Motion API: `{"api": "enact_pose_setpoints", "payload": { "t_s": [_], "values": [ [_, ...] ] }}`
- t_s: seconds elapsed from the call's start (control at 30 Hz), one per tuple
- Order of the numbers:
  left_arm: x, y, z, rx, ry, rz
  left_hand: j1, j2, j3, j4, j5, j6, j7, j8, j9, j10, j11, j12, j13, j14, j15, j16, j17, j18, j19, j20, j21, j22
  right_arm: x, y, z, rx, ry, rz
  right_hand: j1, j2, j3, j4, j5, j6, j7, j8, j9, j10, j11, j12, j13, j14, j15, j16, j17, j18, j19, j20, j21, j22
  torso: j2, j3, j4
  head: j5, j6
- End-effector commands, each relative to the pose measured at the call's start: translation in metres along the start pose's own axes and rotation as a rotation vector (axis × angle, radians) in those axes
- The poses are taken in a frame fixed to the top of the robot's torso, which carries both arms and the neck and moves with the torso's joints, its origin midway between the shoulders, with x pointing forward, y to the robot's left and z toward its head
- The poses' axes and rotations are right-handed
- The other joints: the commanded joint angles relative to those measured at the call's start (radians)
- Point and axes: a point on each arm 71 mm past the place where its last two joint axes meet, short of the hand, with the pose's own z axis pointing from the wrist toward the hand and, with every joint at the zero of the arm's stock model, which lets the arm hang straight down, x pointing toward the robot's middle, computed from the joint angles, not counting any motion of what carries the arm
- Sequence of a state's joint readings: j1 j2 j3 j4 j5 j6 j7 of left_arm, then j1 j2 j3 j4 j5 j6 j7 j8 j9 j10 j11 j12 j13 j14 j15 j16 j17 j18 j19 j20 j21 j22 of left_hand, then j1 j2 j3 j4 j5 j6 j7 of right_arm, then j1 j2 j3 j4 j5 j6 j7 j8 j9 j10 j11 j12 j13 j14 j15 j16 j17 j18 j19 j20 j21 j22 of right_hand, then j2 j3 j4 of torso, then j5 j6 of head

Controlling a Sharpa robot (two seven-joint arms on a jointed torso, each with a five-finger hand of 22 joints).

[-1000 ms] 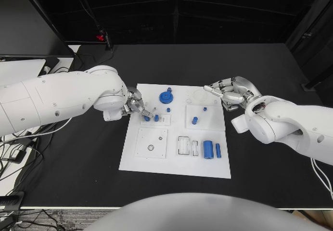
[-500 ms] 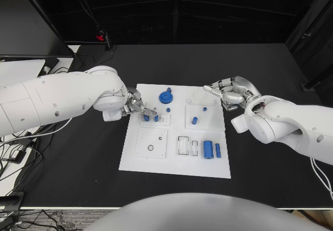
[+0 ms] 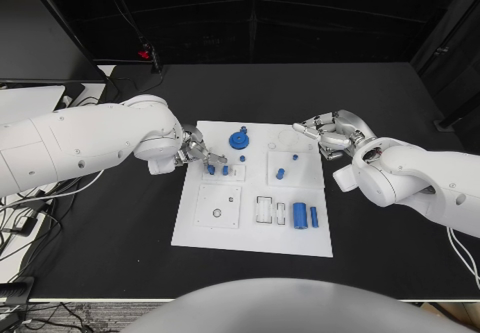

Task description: Assemble the parts on the task board

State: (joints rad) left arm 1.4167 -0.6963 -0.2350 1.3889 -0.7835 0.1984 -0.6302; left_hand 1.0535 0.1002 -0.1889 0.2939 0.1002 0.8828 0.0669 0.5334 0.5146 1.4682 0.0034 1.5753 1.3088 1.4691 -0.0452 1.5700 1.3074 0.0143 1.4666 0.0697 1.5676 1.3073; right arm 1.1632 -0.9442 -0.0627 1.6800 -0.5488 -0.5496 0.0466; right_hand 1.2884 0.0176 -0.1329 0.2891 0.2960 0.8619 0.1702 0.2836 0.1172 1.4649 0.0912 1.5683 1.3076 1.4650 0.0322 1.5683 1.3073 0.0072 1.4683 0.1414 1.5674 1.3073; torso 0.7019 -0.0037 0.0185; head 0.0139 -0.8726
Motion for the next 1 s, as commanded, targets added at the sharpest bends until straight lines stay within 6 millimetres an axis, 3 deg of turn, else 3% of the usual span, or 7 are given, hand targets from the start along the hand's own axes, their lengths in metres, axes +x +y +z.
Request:
{"api": "enact_pose_setpoints", "payload": {
  "t_s": [0.03, 1.0],
  "values": [
    [-0.0017, -0.0008, -0.0005, 0.019, -0.017, -0.006, -0.008, 0.001, -0.006, -0.001, -0.004, -0.002, 0.005, 0.001, 0.002, 0.103, 0.006, -0.004, 0.262, 0.102, 0.007, 0.001, 0.263, -0.014, 0.104, 0.009, 0.003, 0.263, 0.0004, 0.0009, 0.0002, -0.006, 0.007, 0.003, -0.004, 0.010, -0.005, -0.001, 0.005, -0.006, -0.001, 0.005, 0.002, 0.106, 0.005, 0.002, 0.263, 0.106, 0.005, 0.002, 0.264, -0.007, 0.102, 0.006, 0.003, 0.263, 0.000, 0.0001, -0.0003, 0.000, 0.000],
    [-0.0018, 0.0016, -0.0018, 0.007, -0.030, 0.021, -0.006, 0.003, -0.007, -0.003, -0.003, -0.003, 0.005, 0.002, 0.002, 0.103, 0.006, -0.004, 0.262, 0.102, 0.007, 0.001, 0.263, -0.014, 0.104, 0.009, 0.003, 0.263, 0.0004, 0.0003, 0.0003, -0.003, 0.008, 0.003, -0.004, 0.010, -0.005, -0.001, 0.005, -0.006, -0.001, 0.005, 0.002, 0.106, 0.005, 0.002, 0.263, 0.106, 0.005, 0.002, 0.264, -0.007, 0.102, 0.006, 0.003, 0.263, 0.000, -0.0001, 0.0001, 0.002, 0.000]
  ]
}}
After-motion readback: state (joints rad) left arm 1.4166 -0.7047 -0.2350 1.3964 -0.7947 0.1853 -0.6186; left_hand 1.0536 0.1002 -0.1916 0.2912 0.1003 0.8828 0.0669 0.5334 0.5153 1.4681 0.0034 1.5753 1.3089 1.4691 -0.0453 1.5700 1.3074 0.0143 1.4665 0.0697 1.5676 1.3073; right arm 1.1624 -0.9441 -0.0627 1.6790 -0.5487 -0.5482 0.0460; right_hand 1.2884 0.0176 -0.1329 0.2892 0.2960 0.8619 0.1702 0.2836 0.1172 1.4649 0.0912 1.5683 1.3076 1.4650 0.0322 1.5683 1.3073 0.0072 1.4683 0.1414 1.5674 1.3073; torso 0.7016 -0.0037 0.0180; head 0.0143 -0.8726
